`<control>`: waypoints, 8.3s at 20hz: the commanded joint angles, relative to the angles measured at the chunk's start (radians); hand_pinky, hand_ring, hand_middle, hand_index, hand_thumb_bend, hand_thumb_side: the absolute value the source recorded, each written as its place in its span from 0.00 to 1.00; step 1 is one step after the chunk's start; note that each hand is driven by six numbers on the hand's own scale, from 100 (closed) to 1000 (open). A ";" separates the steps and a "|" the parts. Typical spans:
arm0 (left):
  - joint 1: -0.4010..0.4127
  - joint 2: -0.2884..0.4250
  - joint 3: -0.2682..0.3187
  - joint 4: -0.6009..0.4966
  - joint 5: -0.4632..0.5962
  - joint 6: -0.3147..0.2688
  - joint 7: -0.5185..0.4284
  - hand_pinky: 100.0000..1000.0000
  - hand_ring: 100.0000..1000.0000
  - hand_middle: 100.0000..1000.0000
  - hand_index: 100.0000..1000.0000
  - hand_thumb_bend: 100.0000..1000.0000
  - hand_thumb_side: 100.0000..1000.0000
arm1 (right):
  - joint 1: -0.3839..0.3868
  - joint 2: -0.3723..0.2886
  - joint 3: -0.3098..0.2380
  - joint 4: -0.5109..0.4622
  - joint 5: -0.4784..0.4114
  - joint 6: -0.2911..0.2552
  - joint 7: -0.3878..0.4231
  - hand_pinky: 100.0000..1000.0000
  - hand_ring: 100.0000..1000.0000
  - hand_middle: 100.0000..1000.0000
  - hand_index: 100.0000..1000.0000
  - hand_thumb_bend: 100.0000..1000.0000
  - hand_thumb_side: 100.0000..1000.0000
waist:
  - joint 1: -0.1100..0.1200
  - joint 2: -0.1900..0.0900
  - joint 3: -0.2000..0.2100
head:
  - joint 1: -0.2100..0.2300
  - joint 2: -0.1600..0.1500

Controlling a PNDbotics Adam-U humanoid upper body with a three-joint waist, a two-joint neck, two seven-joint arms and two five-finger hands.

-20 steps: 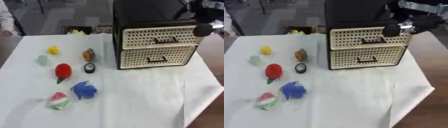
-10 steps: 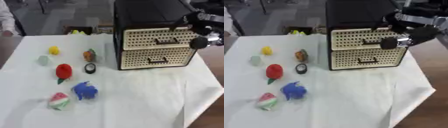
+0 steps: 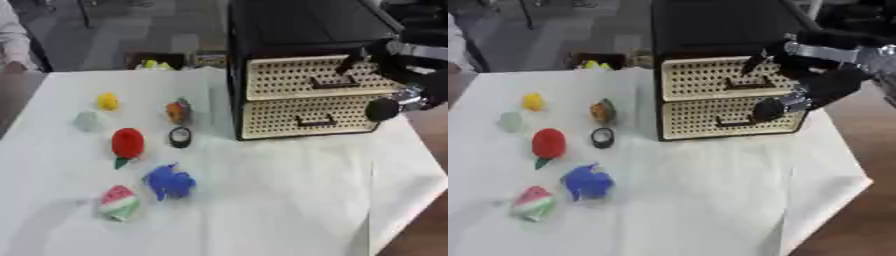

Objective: Pick up objects from table and place into drawer.

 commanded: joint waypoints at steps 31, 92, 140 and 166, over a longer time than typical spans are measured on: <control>-0.008 0.014 -0.004 -0.013 0.002 0.003 -0.011 0.52 0.61 0.60 0.74 0.00 0.82 | -0.202 0.033 0.077 0.273 0.100 -0.028 0.159 0.00 0.00 0.00 0.80 1.00 0.71 | 0.000 -0.005 0.016 | -0.003 -0.014; -0.008 0.007 -0.005 -0.013 0.004 0.008 -0.016 0.52 0.61 0.60 0.73 0.00 0.82 | -0.150 0.032 0.133 0.270 0.357 -0.111 0.106 0.00 0.00 0.00 0.82 1.00 0.74 | 0.001 -0.001 0.024 | -0.005 -0.032; -0.004 0.014 0.000 -0.013 0.004 0.002 -0.008 0.52 0.61 0.60 0.74 0.00 0.82 | 0.036 -0.015 0.017 0.091 0.252 -0.056 0.041 0.00 0.00 0.00 0.78 1.00 0.72 | 0.002 -0.007 0.001 | 0.007 -0.038; -0.005 0.017 0.003 -0.013 0.003 -0.001 -0.004 0.52 0.60 0.60 0.74 0.00 0.82 | 0.107 -0.026 -0.001 0.068 0.249 -0.060 0.066 0.00 0.00 0.00 0.76 1.00 0.68 | 0.001 -0.007 -0.002 | 0.013 -0.036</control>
